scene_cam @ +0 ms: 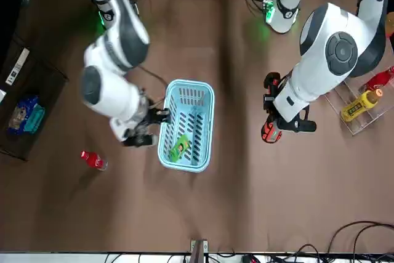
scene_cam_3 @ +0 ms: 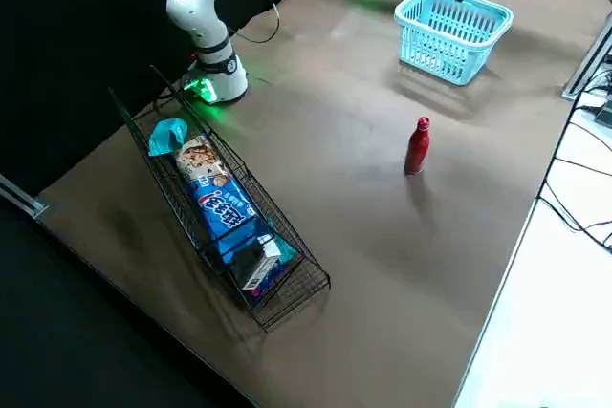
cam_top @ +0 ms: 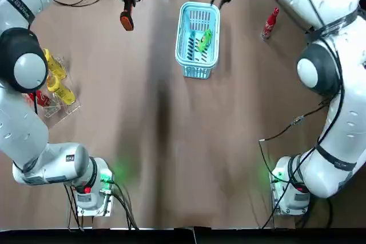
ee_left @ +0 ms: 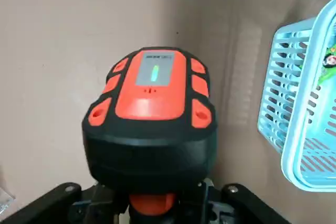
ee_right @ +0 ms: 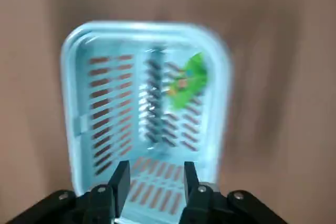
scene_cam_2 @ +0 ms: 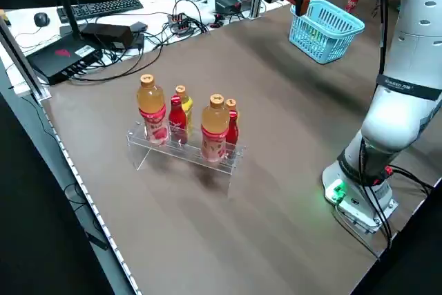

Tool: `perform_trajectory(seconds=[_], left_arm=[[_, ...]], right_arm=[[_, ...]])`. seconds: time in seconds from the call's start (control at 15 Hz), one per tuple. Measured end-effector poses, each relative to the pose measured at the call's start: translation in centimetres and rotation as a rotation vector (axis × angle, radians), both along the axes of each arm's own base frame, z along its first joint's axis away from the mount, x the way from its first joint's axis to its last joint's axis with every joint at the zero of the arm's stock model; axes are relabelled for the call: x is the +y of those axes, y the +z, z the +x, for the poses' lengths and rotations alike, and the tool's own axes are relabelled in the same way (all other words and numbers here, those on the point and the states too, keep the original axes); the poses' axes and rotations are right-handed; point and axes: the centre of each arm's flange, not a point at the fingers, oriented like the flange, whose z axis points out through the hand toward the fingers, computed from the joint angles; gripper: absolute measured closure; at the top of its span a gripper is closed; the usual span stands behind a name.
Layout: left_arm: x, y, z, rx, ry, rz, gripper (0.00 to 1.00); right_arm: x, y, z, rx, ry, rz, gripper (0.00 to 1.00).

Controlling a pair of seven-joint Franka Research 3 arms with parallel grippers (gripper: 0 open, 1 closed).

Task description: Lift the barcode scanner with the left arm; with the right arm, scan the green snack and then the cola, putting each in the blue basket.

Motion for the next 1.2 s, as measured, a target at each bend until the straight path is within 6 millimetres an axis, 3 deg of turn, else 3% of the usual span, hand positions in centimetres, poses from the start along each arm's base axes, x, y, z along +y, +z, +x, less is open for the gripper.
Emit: perform_trajectory(seconds=[0.2,0.33,0.73,0.8,0.93,1.07,1.2], left_arm=[[0.0,-0.3,-0.1,0.009,0.005,0.004,0.64],[0.0,-0.4,-0.1,0.011,0.006,0.005,0.64],[-0.5,-0.7,-0.2,0.018,-0.001,0.005,0.64],[-0.7,-0.9,-0.3,0.022,-0.002,0.006,0.64],[-0.7,-1.2,-0.2,0.026,0.000,0.006,0.64],[-0.7,-1.5,-0.1,0.032,0.000,0.005,0.64],[-0.7,-1.7,-0.1,0.036,0.000,0.005,0.64]], right_arm=[[-9.0,0.2,3.0,-0.036,-0.034,-0.168,0.44],[-13.7,-0.2,4.3,-0.062,-0.044,-0.292,0.40],[-26.1,-0.4,6.8,-0.072,-0.105,-0.339,0.31],[-29.4,-1.4,7.0,-0.061,-0.146,-0.342,0.32],[-31.4,-4.0,7.0,-0.057,-0.169,-0.344,0.32],[-31.7,-6.9,7.2,-0.088,-0.180,-0.345,0.30],[-31.7,-9.1,7.1,-0.095,-0.182,-0.346,0.15]])
